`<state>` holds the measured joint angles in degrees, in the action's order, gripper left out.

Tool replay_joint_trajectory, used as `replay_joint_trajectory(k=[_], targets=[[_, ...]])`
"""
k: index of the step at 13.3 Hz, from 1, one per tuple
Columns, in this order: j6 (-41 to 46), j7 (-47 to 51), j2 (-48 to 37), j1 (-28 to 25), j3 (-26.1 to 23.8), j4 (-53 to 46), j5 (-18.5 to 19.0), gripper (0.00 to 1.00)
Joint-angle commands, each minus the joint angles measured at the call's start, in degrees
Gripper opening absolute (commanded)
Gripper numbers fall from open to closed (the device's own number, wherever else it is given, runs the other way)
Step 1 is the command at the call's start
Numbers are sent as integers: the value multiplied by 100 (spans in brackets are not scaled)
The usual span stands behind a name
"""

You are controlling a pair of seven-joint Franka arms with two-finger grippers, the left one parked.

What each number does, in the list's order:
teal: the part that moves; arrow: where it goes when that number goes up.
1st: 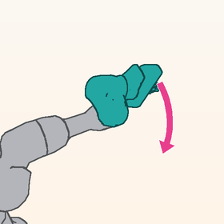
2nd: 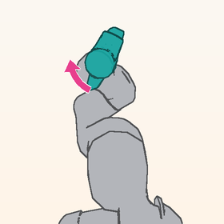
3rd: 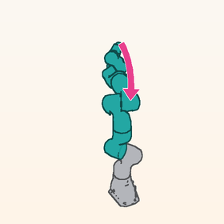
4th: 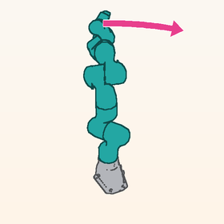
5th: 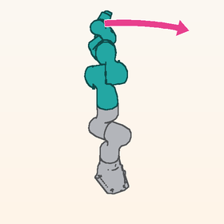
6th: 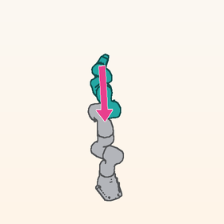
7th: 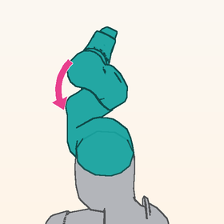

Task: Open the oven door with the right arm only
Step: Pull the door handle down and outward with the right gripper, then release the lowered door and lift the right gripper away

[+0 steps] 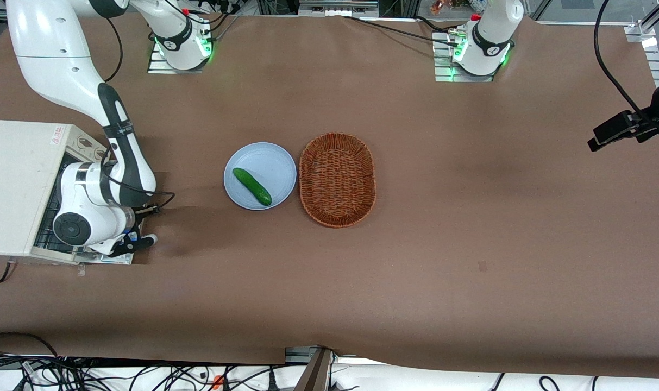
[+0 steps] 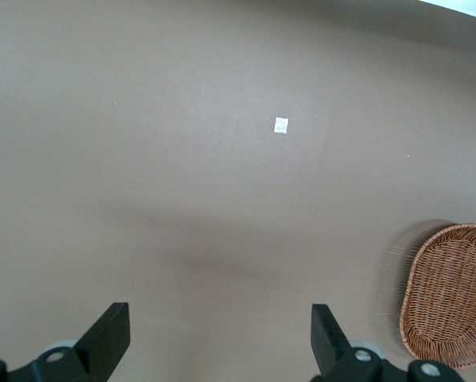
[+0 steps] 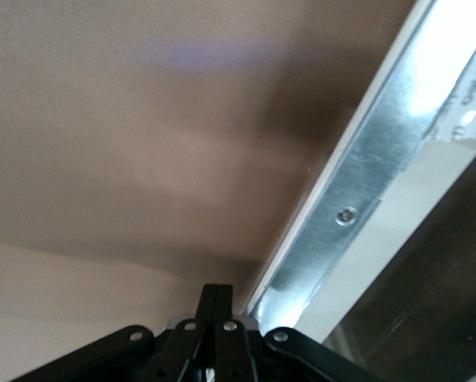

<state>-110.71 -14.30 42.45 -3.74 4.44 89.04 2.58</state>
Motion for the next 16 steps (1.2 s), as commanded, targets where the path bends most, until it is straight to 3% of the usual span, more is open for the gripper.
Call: replay_joint_trajectory(k=[1,6,11,16], targets=[[128,434,52,198,268,-27,-63,0],[172,972,52,163,259,-27,-548,0],[312,1973,26,-4,241,-53,-1391,0],[1181,2081,-53,-92,250,-597,-1647,0]])
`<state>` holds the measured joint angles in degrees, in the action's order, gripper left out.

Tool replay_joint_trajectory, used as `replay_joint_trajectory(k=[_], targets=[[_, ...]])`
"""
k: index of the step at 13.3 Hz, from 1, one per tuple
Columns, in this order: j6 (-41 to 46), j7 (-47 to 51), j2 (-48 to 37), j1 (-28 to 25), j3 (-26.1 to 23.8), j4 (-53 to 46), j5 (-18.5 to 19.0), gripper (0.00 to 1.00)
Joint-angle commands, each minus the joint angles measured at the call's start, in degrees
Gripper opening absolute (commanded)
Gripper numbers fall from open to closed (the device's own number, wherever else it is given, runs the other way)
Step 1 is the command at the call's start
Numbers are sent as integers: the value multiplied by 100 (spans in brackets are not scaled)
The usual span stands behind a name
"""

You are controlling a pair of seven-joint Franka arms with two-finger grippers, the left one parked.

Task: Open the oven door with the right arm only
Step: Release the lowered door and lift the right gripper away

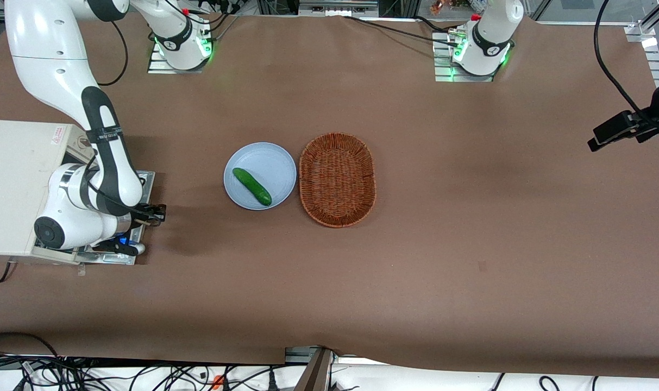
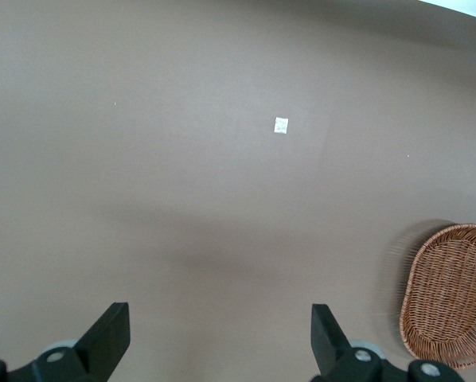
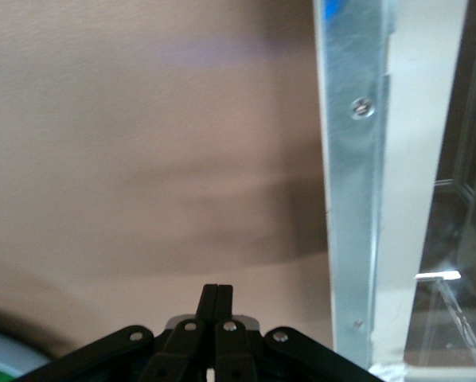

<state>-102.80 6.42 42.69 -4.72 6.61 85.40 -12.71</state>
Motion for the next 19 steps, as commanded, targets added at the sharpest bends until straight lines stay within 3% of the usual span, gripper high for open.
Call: replay_joint_trajectory(k=[1,3,5,7,8,9,15,19], targets=[[662,-35,-112,7,34,-391,-92,0],[1216,-166,-278,-28,25,-698,92,12],[1612,-325,-506,-230,25,-875,522,36],[1649,-570,-753,-240,42,-876,603,58],[1649,-798,-858,-231,60,-876,646,75],[1649,-1070,-964,-222,69,-884,734,99],[2167,-1441,-1894,-187,95,-876,752,100],[2754,-1555,-2528,-187,376,-884,761,100]])
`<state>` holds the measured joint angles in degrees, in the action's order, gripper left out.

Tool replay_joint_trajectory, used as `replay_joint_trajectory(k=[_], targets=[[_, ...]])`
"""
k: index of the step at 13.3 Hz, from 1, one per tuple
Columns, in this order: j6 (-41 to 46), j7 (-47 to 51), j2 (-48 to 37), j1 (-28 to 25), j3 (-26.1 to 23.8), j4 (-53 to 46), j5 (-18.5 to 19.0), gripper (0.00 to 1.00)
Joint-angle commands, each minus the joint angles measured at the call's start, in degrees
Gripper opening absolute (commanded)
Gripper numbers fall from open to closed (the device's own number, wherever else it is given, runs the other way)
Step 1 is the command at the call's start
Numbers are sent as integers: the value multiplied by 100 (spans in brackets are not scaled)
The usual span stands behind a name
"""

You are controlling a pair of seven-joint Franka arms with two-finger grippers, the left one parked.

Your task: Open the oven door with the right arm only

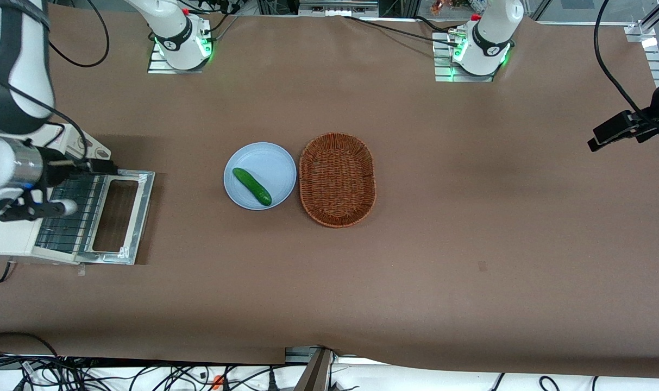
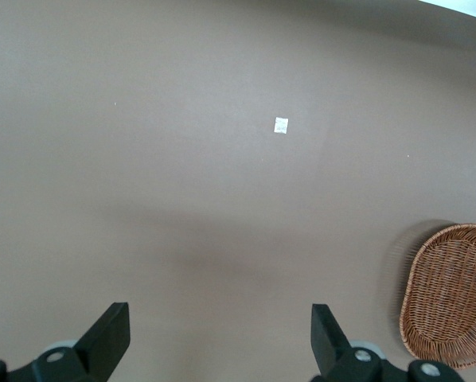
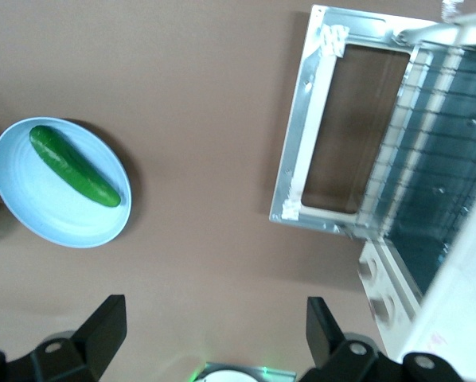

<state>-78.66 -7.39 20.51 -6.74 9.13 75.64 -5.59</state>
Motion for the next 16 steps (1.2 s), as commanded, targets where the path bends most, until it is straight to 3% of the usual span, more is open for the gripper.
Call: replay_joint_trajectory(k=[1,8,11,16], targets=[[516,-314,-416,15,185,91,49,100],[791,-579,-1031,15,405,117,128,100],[747,-588,-1085,-20,379,30,523,100],[729,-491,-1085,-20,370,-357,532,100]])
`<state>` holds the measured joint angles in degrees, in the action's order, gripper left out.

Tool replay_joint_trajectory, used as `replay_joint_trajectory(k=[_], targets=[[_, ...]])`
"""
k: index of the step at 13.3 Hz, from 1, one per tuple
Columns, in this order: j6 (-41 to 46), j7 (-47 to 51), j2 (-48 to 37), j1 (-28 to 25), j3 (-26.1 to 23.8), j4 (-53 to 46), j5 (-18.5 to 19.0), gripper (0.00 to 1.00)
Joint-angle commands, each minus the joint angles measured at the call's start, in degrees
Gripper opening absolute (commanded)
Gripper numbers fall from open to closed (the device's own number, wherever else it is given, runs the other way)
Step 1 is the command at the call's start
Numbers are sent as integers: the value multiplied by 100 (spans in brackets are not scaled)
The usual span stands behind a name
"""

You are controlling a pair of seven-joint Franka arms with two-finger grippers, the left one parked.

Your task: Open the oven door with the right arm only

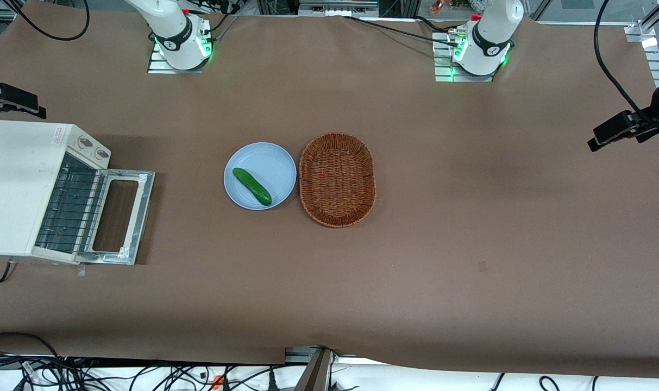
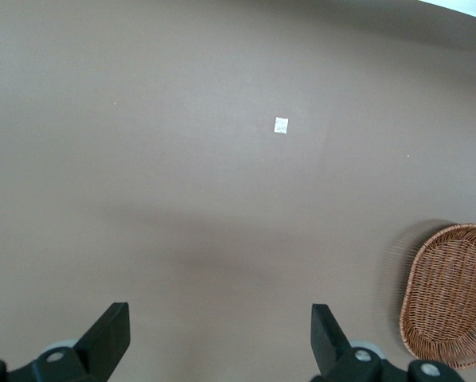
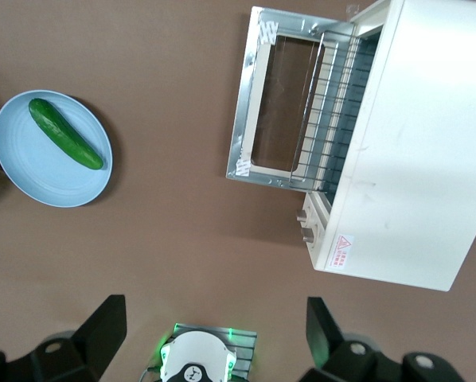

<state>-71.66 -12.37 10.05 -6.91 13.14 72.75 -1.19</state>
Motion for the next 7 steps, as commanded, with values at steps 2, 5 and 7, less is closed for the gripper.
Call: replay_joint_trajectory(k=[2,5,7], targets=[[20,15,-38,-4,-30,-68,83,100],[-50,6,-38,-4,5,-68,92,100],[-76,6,-38,-4,-4,-68,92,100]])
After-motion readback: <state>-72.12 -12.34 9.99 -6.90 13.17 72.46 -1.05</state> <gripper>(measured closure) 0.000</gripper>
